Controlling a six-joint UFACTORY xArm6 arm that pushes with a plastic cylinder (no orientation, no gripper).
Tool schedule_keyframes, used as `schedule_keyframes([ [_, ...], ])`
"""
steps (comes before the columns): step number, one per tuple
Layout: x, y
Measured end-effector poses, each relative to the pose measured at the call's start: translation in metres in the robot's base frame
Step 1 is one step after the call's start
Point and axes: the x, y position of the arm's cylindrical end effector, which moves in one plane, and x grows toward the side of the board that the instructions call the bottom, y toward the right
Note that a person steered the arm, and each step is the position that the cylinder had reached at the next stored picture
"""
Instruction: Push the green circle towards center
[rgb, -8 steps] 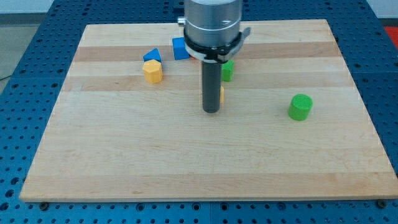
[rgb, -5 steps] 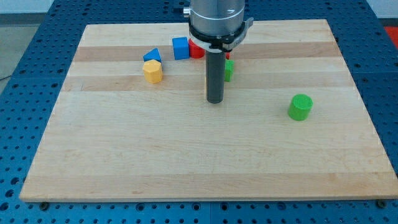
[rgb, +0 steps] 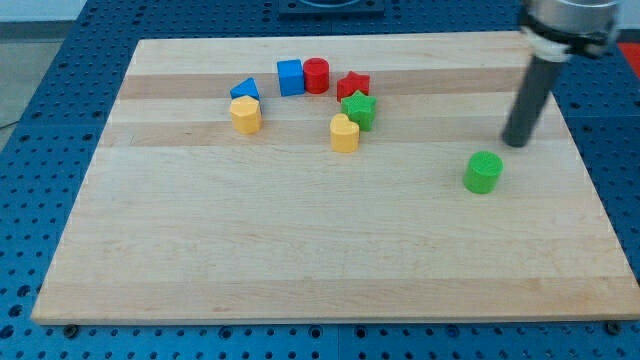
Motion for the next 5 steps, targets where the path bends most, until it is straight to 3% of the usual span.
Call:
schedule_keyframes([
  [1, 0.047, 0.011],
  [2, 0.074, -0.026],
  [3, 0.076, -0.105],
  [4, 0.076, -0.102],
  [5, 0.062, -0.035],
])
